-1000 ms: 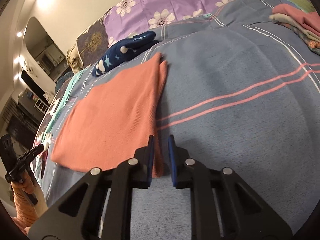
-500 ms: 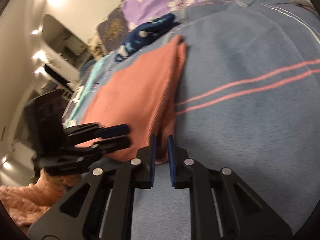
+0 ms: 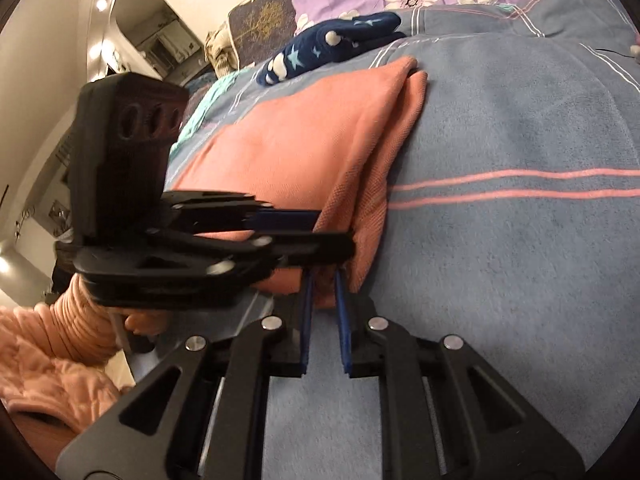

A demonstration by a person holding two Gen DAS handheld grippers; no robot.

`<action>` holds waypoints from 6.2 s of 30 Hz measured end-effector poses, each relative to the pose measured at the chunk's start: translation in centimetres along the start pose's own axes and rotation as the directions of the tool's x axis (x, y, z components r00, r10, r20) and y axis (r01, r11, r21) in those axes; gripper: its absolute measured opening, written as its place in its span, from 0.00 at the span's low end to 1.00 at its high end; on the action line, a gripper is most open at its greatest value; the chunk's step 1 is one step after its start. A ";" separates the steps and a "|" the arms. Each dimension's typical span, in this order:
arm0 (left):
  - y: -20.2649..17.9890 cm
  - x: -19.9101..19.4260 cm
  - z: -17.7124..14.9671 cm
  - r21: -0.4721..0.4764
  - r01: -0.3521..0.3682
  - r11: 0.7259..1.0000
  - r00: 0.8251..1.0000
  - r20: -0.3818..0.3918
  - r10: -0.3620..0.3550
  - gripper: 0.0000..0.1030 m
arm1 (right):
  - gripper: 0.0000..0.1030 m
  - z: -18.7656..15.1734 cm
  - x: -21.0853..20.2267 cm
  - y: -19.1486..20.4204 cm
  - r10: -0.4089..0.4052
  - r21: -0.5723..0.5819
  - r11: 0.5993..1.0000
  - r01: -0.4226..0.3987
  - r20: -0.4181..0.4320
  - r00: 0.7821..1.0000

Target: Fold small clothes

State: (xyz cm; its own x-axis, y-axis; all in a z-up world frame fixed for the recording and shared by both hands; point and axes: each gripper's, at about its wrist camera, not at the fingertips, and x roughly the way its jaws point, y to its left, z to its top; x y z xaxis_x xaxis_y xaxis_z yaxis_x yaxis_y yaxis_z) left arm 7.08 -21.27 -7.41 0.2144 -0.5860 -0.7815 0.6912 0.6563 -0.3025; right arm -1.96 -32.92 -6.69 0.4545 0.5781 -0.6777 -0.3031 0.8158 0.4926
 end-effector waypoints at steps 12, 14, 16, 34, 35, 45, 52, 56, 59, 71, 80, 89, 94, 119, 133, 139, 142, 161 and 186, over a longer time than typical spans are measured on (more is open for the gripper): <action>-1.8 -0.1 -0.5 0.066 -0.014 0.998 1.000 -0.010 0.014 0.13 | 0.39 8.9 1.4 -6.9 -0.033 0.189 0.982 0.027 0.031 0.999; -1.8 -0.3 -0.6 0.060 -0.002 0.998 1.000 -0.011 0.002 0.13 | 0.39 10.8 3.4 -7.8 0.003 0.219 0.976 -0.006 0.011 1.000; -1.6 -0.2 -0.7 0.059 0.003 0.998 1.000 -0.006 -0.002 0.13 | 0.39 12.4 4.9 -8.4 0.021 0.245 0.969 -0.020 0.000 1.000; -0.8 1.0 -0.7 0.040 0.087 0.995 0.995 0.037 -0.088 0.13 | 0.04 15.6 8.4 -9.6 -0.088 0.260 0.964 0.063 0.086 0.992; -0.6 1.0 -0.8 0.036 0.096 0.995 0.994 0.040 -0.097 0.14 | 0.05 15.6 7.7 -9.8 -0.099 0.291 0.954 0.066 0.098 0.990; -0.7 0.8 -1.3 0.035 0.180 0.983 0.981 0.060 -0.182 0.28 | 0.05 11.4 6.0 -2.8 -0.179 -0.008 0.984 0.178 -0.032 0.983; -2.1 -1.4 -2.2 0.079 0.209 0.975 0.977 0.037 -0.212 0.36 | 0.00 10.6 5.5 -4.9 -0.164 0.139 0.977 0.164 -0.011 0.986; -1.2 -6.0 -4.7 0.093 0.182 0.979 0.975 0.109 -0.191 0.39 | 0.00 10.5 5.3 -3.2 -0.250 0.065 0.966 0.250 -0.011 0.968; 2.0 -10.3 -7.3 0.023 0.105 0.994 0.973 0.203 -0.107 0.39 | 0.05 10.9 5.1 -2.3 -0.293 0.072 0.954 0.292 0.000 0.956; 21.0 -25.0 -21.4 -0.594 -0.143 0.792 0.837 0.355 0.417 0.24 | 0.31 12.0 9.7 16.1 -0.206 -0.371 0.906 0.207 0.042 0.978; 24.2 -22.3 -19.8 -0.486 -0.058 0.872 0.906 0.341 0.250 0.23 | 0.40 13.2 16.9 25.5 -0.143 -0.469 0.879 0.090 -0.078 0.987; 23.8 -20.1 -18.6 -0.435 -0.003 0.900 0.943 0.298 0.147 0.43 | 0.48 16.4 22.7 28.5 -0.215 -0.476 0.869 0.136 -0.116 0.970; 24.9 -20.0 -18.5 -0.467 0.056 0.883 0.940 0.322 0.111 0.36 | 0.52 17.3 26.7 30.4 -0.290 -0.504 0.842 0.192 -0.123 0.949; 25.0 -23.2 -21.3 -0.511 0.004 0.860 0.894 0.386 0.226 0.20 | 0.41 19.6 29.4 29.1 -0.325 -0.456 0.841 0.290 0.002 0.946; 23.3 -19.8 -19.4 -0.383 0.028 0.923 0.953 0.289 0.091 0.46 | 0.50 16.1 29.0 29.3 -0.346 -0.563 0.787 0.253 -0.063 0.936; 24.5 -20.1 -20.0 -0.435 0.069 0.898 0.945 0.316 0.080 0.38 | 0.42 18.0 31.6 28.5 -0.406 -0.487 0.810 0.326 -0.065 0.912; 24.8 -19.6 -20.4 -0.462 0.085 0.883 0.952 0.301 0.065 0.04 | 0.12 18.8 32.9 27.6 -0.367 -0.413 0.862 0.295 -0.105 0.924; 25.6 -22.2 -21.4 -0.500 0.092 0.861 0.914 0.385 0.126 0.52 | 0.49 10.2 19.5 28.4 -0.252 -0.563 0.787 0.250 0.076 0.965; 30.1 -18.6 -11.5 -0.530 0.056 0.846 0.982 0.182 0.049 0.62 | 0.50 0.1 21.8 31.0 -0.345 -0.686 0.652 0.323 0.112 0.932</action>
State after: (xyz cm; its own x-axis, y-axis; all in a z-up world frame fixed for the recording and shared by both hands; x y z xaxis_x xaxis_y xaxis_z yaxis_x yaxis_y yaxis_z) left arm 15.95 14.86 -8.23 0.3698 -0.6296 -0.6833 0.2313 0.7746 -0.5886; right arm -1.34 4.94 -6.13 0.6217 0.2553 -0.7405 -0.6251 0.7314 -0.2726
